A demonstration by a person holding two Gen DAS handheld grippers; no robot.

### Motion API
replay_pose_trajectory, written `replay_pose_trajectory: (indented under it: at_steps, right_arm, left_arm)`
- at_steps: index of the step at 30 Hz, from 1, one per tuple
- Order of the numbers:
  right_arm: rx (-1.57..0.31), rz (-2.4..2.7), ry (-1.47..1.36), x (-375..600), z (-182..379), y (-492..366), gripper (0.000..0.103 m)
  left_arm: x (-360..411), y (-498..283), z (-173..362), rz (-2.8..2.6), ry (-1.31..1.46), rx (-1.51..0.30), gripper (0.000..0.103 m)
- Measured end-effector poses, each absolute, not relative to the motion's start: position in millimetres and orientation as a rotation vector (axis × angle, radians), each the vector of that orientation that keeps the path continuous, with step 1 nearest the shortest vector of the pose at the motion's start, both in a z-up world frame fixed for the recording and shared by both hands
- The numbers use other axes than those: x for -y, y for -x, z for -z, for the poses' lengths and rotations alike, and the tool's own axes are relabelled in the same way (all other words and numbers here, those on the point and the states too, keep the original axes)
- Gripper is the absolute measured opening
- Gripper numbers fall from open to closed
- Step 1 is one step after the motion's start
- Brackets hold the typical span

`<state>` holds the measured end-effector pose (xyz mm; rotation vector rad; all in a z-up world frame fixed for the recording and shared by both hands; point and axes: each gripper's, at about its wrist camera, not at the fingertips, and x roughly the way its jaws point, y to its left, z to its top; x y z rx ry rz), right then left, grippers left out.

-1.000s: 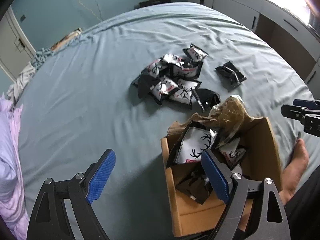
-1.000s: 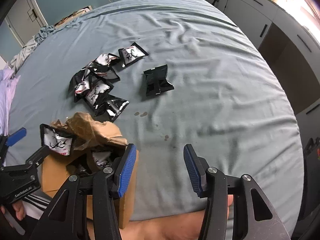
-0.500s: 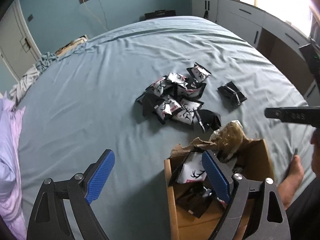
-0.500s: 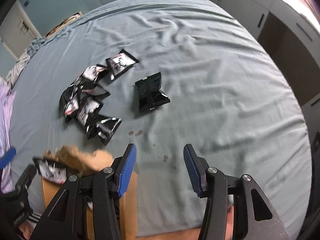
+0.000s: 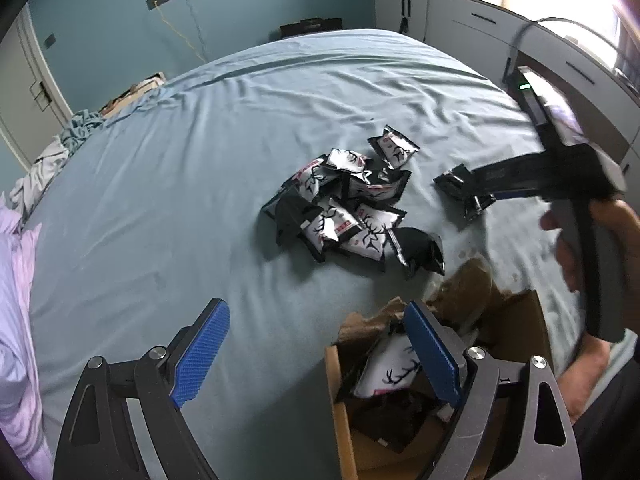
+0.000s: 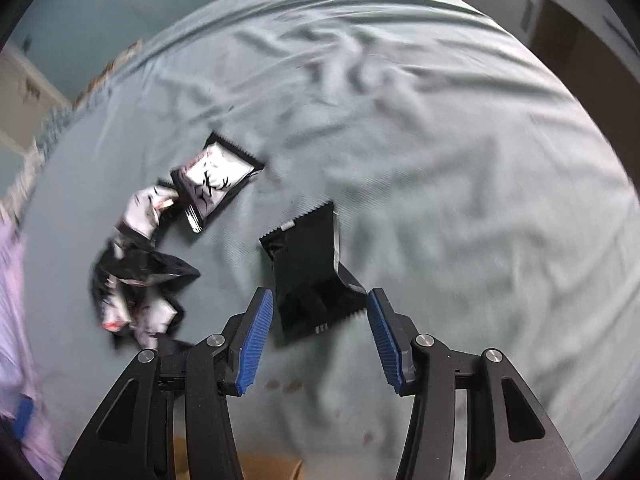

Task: Organize snacks
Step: 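Move the right gripper to a black packet and grasp it, then grasp a black packet with the left gripper while the right gripper lifts its packet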

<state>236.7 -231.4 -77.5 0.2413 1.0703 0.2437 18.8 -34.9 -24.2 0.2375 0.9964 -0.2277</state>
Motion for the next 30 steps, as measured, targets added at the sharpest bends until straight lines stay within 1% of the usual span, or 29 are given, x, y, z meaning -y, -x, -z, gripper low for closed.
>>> replay_pose_trajectory:
  at_steps: [2,4,8,10,11,12,14,15,16,18,24,26,30]
  right_arm:
    - [-1.088,-0.227,-0.157,216.8,81.4,-244.4,0.048]
    - [-1.082,-0.215,-0.098,205.1,80.2,-249.3,0.052]
    - [-1.123,-0.187,0.038,186.8,88.7,-258.1,0.052]
    - [-1.107,-0.190,0.030,187.0,91.4,-258.0,0.052]
    - [-1.107,-0.190,0.026,188.4,90.5,-259.0,0.051]
    - [-1.108,-0.185,0.024,188.8,90.1,-259.0,0.041]
    - [-1.098,-0.187,-0.021,195.0,86.1,-257.7,0.032]
    - [-1.087,-0.178,-0.038,200.5,81.1,-253.2,0.025]
    - [-1.072,-0.167,-0.053,204.5,77.9,-251.4,0.020]
    - [-1.046,-0.146,-0.082,213.1,69.8,-245.0,0.016]
    - [-1.024,-0.222,-0.327,264.4,39.0,-206.4,0.014]
    - [-0.994,-0.261,-0.400,282.1,26.3,-184.7,0.014]
    - [-0.934,-0.323,-0.458,311.0,7.6,-132.5,0.014]
  left_arm:
    - [35.6,-21.2,25.9,0.231,-0.244,-0.996,0.090]
    - [35.7,-23.2,29.2,0.232,-0.252,-0.995,0.090]
    - [36.7,-29.7,36.5,0.244,-0.241,-1.026,0.090]
    - [36.6,-33.0,38.8,0.251,-0.228,-1.039,0.090]
    - [36.0,-33.8,39.3,0.253,-0.220,-1.043,0.090]
    - [35.3,-33.9,38.9,0.251,-0.214,-1.043,0.090]
    - [33.1,-33.0,37.5,0.245,-0.206,-1.033,0.090]
    - [31.5,-32.6,35.9,0.237,-0.203,-1.023,0.090]
    - [30.2,-32.5,34.2,0.228,-0.200,-1.013,0.090]
    - [26.6,-33.1,30.9,0.214,-0.188,-0.996,0.090]
    - [8.5,-34.5,22.0,0.157,-0.127,-0.957,0.090]
    - [2.1,-36.6,23.2,0.140,-0.106,-0.971,0.090]
    - [-9.0,-42.0,29.3,0.130,-0.080,-1.031,0.090]
